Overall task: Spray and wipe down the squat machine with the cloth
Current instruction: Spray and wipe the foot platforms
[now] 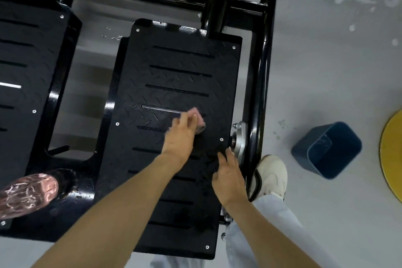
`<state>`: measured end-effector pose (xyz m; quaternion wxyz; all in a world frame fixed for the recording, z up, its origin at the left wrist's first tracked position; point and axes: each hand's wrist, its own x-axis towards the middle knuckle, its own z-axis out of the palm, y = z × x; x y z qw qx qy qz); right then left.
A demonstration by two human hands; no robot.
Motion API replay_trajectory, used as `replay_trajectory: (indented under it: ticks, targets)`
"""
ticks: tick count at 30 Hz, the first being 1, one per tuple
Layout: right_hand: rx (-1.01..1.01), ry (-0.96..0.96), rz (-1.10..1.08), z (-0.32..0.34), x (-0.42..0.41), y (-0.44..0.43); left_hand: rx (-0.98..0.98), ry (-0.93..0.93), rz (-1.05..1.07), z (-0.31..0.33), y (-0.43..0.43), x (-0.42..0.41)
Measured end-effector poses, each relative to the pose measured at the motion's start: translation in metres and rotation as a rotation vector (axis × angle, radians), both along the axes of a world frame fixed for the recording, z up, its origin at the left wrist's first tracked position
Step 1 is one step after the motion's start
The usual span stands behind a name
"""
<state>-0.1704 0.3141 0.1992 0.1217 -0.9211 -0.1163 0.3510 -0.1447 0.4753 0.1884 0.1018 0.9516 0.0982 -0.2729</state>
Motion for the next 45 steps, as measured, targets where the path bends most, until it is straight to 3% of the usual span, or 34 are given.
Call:
replay_trajectory:
  ticks: [3, 5, 7, 10, 12, 15, 18, 20, 22, 24, 28, 30, 33, 38, 40, 45]
  targets:
    - [0.06, 0.004, -0.073, 0.002, 0.0, -0.007, -0.088, 0.011, -0.514, 0.003, -0.03, -0.008]
    - [0.078, -0.011, -0.094, 0.003, 0.002, -0.008, -0.056, -0.002, -0.736, 0.005, -0.027, 0.007]
    - [0.102, -0.033, -0.108, 0.003, 0.003, -0.007, 0.041, -0.017, -0.713, 0.001, -0.017, 0.027]
    - [0.127, -0.059, -0.152, 0.001, 0.002, -0.008, 0.035, -0.025, -0.335, 0.0, -0.009, 0.047]
    - [0.125, -0.119, -0.162, 0.0, -0.002, -0.008, 0.016, -0.032, -0.234, -0.002, -0.015, 0.047]
    - [0.109, -0.22, -0.205, 0.001, -0.004, -0.009, -0.011, -0.025, -0.335, -0.002, -0.028, 0.023]
    - [0.094, -0.305, -0.248, 0.006, 0.004, -0.009, -0.034, 0.016, -0.627, -0.004, -0.044, -0.019]
    - [0.102, -0.303, -0.25, 0.008, 0.01, -0.009, -0.05, 0.047, -0.802, -0.007, -0.048, -0.044]
    - [0.088, -0.255, -0.215, 0.008, 0.011, -0.009, -0.086, 0.023, -0.845, -0.008, -0.043, -0.053]
    - [0.044, -0.203, -0.153, 0.007, 0.011, -0.009, -0.089, 0.018, -0.729, -0.009, -0.028, -0.049]
    - [-0.015, -0.117, -0.064, 0.007, 0.006, 0.0, 0.01, -0.018, -0.009, -0.008, 0.005, -0.047]
    - [-0.032, -0.061, -0.049, 0.007, 0.001, 0.007, 0.065, -0.061, 0.21, -0.009, 0.008, -0.051]
    - [-0.086, -0.04, 0.021, 0.006, -0.009, 0.012, 0.055, -0.036, 0.206, -0.005, -0.007, -0.053]
    - [-0.239, -0.057, 0.194, 0.008, -0.015, 0.02, -0.08, -0.008, -0.183, 0.0, -0.023, -0.062]
    - [-0.256, -0.041, 0.196, 0.01, -0.015, 0.027, -0.054, -0.01, -0.242, -0.002, -0.004, -0.069]
    - [-0.24, -0.007, 0.219, 0.01, -0.014, 0.043, 0.102, -0.052, 0.294, -0.006, 0.092, -0.111]
